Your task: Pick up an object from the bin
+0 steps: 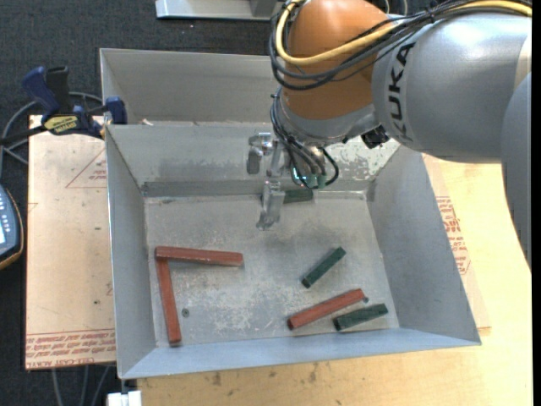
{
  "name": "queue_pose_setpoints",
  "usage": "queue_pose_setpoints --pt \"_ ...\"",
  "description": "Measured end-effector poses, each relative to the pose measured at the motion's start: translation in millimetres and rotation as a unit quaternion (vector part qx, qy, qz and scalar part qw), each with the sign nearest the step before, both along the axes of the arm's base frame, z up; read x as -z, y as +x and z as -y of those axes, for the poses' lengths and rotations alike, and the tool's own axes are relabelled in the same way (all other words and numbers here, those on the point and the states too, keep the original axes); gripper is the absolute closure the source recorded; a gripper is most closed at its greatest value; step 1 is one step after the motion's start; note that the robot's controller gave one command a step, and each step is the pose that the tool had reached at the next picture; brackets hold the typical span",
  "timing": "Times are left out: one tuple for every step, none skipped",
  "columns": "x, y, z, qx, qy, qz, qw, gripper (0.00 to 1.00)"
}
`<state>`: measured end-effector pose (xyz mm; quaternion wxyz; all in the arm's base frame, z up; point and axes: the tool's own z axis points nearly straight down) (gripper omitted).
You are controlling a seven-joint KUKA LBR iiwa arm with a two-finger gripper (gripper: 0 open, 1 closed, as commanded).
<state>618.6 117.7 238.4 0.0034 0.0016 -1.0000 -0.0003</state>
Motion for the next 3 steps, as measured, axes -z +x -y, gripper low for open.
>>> queue_pose_setpoints --pt "151.7 -65.7 -71.3 0.059 -0.001 -0.0016 0.9983 0.0" --pt "147.0 -61.9 -68.8 0.062 0.0 0.003 0.9981 1.0" --pt "-4.4 -54.9 -78.9 0.058 0.002 0.0087 0.9983 1.0"
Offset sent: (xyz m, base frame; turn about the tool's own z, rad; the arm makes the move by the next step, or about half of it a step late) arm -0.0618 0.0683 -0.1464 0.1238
